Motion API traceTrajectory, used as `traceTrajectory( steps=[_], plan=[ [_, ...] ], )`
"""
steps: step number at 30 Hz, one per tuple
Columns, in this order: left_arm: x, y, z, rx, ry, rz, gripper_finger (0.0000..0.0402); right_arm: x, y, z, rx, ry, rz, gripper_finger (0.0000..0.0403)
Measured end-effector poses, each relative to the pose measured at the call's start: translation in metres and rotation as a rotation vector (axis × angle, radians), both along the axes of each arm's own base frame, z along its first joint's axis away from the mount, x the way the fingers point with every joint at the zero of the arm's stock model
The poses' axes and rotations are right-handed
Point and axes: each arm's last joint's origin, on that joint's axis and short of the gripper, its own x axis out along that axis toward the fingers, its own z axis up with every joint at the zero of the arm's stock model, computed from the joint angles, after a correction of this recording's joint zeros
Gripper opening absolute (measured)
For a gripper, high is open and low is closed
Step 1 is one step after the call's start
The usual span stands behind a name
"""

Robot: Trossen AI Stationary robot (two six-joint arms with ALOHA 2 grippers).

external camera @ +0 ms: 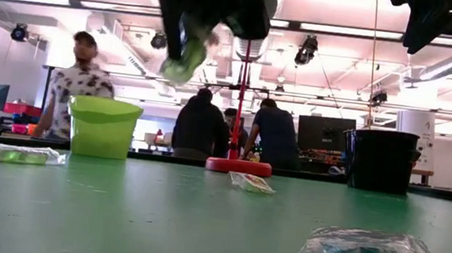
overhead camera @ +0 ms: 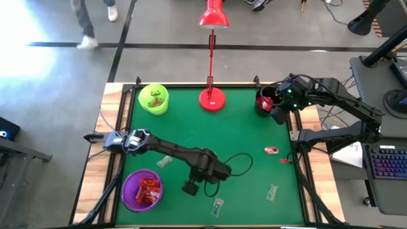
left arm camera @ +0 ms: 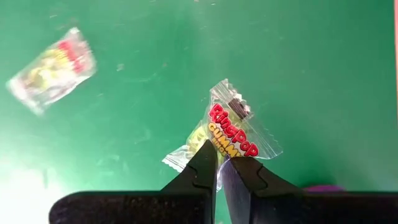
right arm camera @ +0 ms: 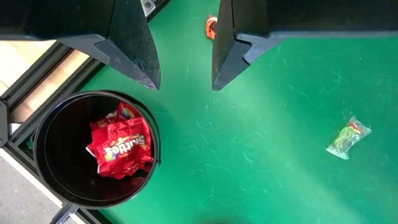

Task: Sort candy
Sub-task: Put the transparent candy into the green bucket

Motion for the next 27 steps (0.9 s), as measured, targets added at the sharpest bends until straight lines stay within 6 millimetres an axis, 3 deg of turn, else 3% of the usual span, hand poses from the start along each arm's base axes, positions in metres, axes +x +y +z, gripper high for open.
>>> traceTrajectory(
  steps=[6,11,27],
  plan=[
    [0.006,0.021,0.030,-0.006,-0.087,0.051,0.0000,0.000,0.000,-0.001,0.000,0.010,0.009,0.0137],
    [-0.003,0.047,0.055,0.015,-0.142,0.119,0.0000,0.000,0.000,-0.002,0.001,0.017,0.012,0.0137],
    [-0.054,0.118,0.149,0.118,-0.408,0.343,0.0000,0.002,-0.001,-0.016,0.019,0.070,0.025,0.0137]
  ],
)
